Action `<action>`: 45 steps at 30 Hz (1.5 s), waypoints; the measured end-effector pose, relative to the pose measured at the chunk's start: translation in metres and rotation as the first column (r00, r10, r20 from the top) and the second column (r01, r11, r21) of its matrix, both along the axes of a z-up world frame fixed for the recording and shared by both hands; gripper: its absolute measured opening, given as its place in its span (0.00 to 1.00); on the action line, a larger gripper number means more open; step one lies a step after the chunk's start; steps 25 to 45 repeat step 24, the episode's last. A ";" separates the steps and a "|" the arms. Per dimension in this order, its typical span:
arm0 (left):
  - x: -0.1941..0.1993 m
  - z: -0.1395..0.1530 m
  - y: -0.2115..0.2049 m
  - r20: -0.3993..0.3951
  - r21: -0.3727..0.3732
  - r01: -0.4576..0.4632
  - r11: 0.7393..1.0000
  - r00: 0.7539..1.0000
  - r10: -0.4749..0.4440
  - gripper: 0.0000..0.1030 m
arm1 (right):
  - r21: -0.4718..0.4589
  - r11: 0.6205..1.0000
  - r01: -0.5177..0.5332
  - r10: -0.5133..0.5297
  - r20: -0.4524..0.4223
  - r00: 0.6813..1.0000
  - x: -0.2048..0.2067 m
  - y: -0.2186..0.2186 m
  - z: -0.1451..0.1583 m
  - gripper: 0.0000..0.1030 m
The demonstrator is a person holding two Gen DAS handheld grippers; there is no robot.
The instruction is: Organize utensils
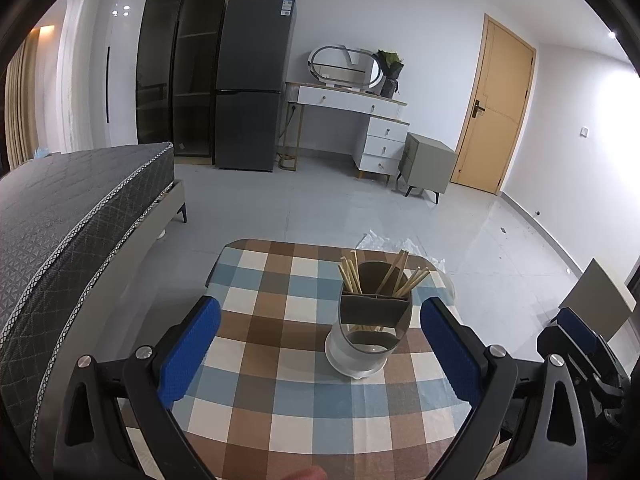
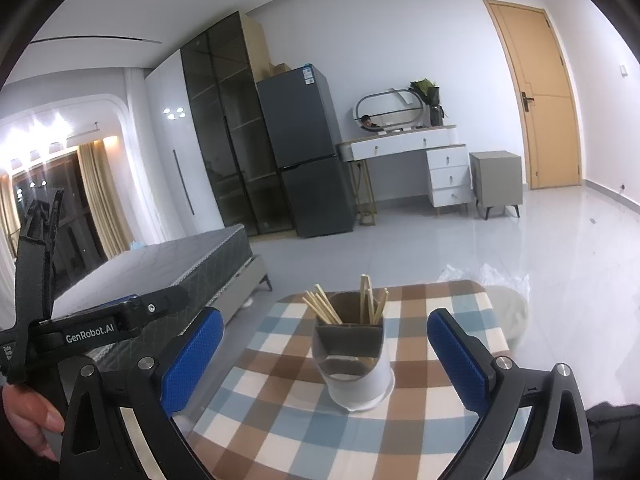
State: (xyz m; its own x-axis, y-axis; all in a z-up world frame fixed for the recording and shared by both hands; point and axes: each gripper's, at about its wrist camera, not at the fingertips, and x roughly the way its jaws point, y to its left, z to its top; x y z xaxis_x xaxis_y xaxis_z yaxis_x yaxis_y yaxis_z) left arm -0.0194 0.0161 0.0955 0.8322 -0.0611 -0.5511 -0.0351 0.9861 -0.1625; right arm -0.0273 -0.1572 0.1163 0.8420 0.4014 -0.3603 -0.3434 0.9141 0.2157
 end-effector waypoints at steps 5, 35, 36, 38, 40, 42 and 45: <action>0.001 0.001 0.001 -0.009 -0.009 0.003 1.000 1.000 -0.003 0.95 | 0.001 1.000 0.006 -0.006 -0.006 1.000 -0.001 -0.001 -0.002 1.00; -0.002 -0.002 -0.001 -0.004 0.004 -0.004 1.000 1.000 0.004 0.95 | 0.003 1.000 0.017 -0.017 -0.014 1.000 0.000 -0.004 -0.006 1.00; -0.002 -0.002 -0.001 -0.004 0.004 -0.004 1.000 1.000 0.004 0.95 | 0.003 1.000 0.017 -0.017 -0.014 1.000 0.000 -0.004 -0.006 1.00; -0.002 -0.002 -0.001 -0.004 0.004 -0.004 1.000 1.000 0.004 0.95 | 0.003 1.000 0.017 -0.017 -0.014 1.000 0.000 -0.004 -0.006 1.00; -0.002 -0.002 -0.001 -0.004 0.004 -0.004 1.000 1.000 0.004 0.95 | 0.003 1.000 0.017 -0.017 -0.014 1.000 0.000 -0.004 -0.006 1.00; -0.002 -0.002 -0.001 -0.004 0.004 -0.004 1.000 1.000 0.004 0.95 | 0.003 1.000 0.017 -0.017 -0.014 1.000 0.000 -0.004 -0.006 1.00; -0.002 -0.002 -0.001 -0.004 0.004 -0.004 1.000 1.000 0.004 0.95 | 0.003 1.000 0.017 -0.017 -0.014 1.000 0.000 -0.004 -0.006 1.00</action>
